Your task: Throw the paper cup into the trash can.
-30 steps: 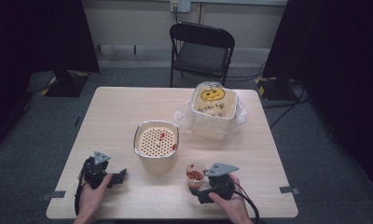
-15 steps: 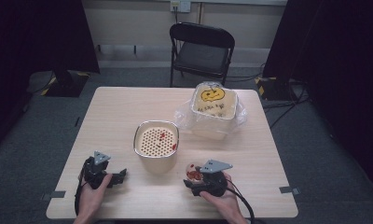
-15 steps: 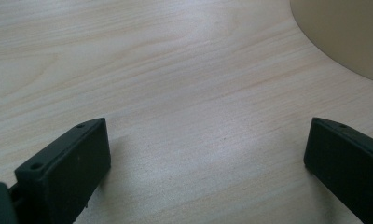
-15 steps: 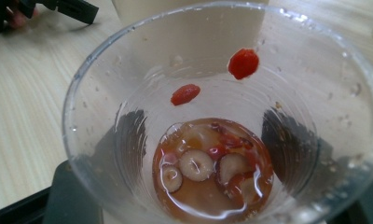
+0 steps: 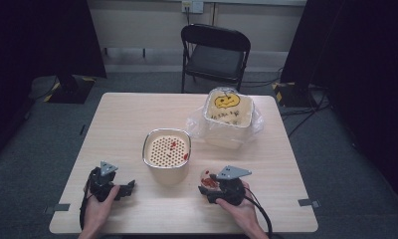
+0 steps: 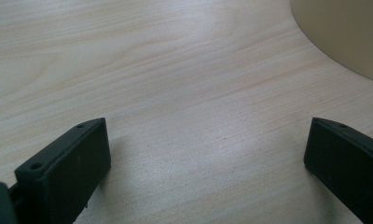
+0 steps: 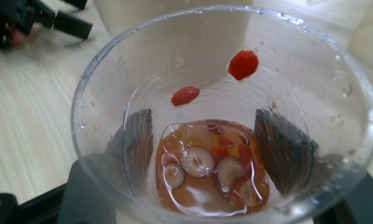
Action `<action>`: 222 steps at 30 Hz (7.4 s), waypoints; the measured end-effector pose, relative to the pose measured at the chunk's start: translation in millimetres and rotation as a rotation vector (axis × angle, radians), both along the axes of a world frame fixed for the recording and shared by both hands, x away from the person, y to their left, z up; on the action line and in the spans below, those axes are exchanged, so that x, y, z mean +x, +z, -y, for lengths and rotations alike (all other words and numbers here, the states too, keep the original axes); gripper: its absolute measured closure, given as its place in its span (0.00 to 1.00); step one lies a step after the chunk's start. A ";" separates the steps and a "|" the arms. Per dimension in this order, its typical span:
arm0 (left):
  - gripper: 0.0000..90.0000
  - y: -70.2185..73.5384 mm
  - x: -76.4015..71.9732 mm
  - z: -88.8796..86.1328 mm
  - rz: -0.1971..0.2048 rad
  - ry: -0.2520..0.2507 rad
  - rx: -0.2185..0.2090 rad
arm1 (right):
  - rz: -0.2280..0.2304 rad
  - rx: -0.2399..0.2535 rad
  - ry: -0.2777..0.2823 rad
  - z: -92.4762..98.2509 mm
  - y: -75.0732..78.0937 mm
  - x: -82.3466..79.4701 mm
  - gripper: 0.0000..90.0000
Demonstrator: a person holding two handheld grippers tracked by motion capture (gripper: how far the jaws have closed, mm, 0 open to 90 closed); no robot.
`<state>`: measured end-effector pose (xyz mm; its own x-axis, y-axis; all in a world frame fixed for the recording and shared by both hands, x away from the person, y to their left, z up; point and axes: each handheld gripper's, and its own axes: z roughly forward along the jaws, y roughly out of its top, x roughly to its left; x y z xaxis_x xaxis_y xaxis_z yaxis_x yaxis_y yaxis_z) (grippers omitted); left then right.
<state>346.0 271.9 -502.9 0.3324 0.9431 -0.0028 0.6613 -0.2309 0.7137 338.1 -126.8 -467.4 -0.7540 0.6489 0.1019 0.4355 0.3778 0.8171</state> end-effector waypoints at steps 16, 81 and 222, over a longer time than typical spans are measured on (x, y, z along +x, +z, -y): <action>0.00 0.0 0.0 -0.1 0.000 -0.001 0.001 | 0.039 0.002 -0.059 5.7 29.9 18.6 0.44; 0.00 0.0 0.0 0.0 0.000 0.000 0.000 | 0.415 -0.499 0.003 -86.9 135.9 71.4 0.49; 0.00 0.0 0.0 -0.1 0.000 0.000 0.000 | 0.231 -0.199 -0.010 -66.5 173.6 100.0 0.53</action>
<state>346.0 271.9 -502.9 0.3328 0.9430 -0.0024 0.6611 -0.2316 0.7137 438.1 -60.3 -293.8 -0.7360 0.6464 -0.2012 0.2514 0.5369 0.8053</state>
